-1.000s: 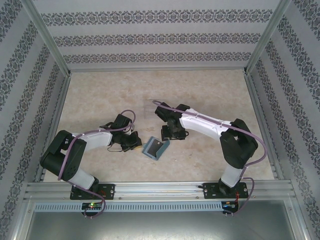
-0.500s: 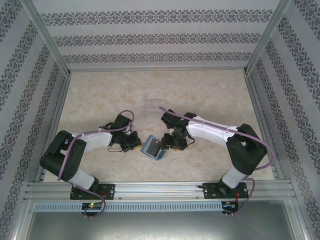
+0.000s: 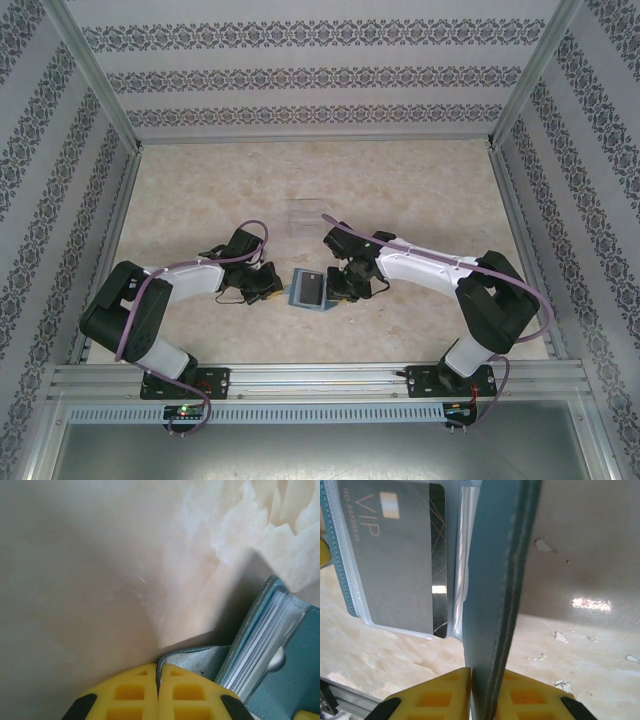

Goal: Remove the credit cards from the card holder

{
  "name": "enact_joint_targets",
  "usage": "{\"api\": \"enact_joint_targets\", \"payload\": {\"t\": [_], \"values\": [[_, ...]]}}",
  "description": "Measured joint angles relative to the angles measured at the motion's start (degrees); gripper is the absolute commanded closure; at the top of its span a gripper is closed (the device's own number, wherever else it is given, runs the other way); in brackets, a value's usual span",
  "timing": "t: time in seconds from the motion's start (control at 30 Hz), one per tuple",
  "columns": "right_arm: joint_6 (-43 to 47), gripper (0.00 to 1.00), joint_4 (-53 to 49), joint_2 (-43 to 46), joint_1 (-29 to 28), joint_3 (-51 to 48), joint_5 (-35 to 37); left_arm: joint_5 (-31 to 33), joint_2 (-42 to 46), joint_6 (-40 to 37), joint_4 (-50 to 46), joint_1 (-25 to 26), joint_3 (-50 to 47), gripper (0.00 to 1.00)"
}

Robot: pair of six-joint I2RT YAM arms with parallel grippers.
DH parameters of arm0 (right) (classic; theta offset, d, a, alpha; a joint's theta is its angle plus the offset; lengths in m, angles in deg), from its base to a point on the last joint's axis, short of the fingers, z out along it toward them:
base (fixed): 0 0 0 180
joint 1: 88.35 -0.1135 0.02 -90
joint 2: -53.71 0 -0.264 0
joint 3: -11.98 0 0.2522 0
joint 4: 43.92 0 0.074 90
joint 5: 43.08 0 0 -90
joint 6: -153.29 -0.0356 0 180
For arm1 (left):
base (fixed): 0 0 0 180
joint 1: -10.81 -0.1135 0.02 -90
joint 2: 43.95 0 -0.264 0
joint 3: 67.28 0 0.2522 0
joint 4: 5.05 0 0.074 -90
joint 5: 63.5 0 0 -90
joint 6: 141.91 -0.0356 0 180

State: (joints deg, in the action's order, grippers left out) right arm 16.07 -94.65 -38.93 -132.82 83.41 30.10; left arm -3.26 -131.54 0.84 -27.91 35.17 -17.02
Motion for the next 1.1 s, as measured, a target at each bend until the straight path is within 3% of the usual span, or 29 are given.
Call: {"api": "enact_joint_targets", "payload": {"t": [0.1,0.3,0.47,0.6,0.77,0.93,1.1], "values": [[1.36,0.86,0.00,-0.02,0.02,0.50,0.98,1.95,1.14,-1.25,-2.05,0.00,0.04,0.80],[3.72,0.86,0.83,-0.79,0.79,2.60,1.31,7.76,5.75,-4.76,-12.04,-0.11,3.04,0.73],[4.59,0.86,2.16,-1.92,1.31,3.15,1.11,10.34,8.52,-7.41,-18.75,-0.11,9.14,0.61],[4.50,0.86,4.04,-1.95,1.62,3.06,0.42,10.14,7.08,-7.96,-22.69,1.14,14.88,0.60],[3.41,0.87,6.73,-1.81,1.62,1.60,-0.44,9.25,0.87,-7.82,-23.47,6.51,20.02,0.54],[1.11,0.87,9.64,-1.46,1.62,-1.38,-0.68,8.90,-5.51,-7.30,-23.43,10.36,21.20,0.54],[0.44,0.87,10.82,-1.46,1.66,-2.08,-0.96,10.69,-7.06,-7.32,-23.58,10.84,21.27,0.58]]}}
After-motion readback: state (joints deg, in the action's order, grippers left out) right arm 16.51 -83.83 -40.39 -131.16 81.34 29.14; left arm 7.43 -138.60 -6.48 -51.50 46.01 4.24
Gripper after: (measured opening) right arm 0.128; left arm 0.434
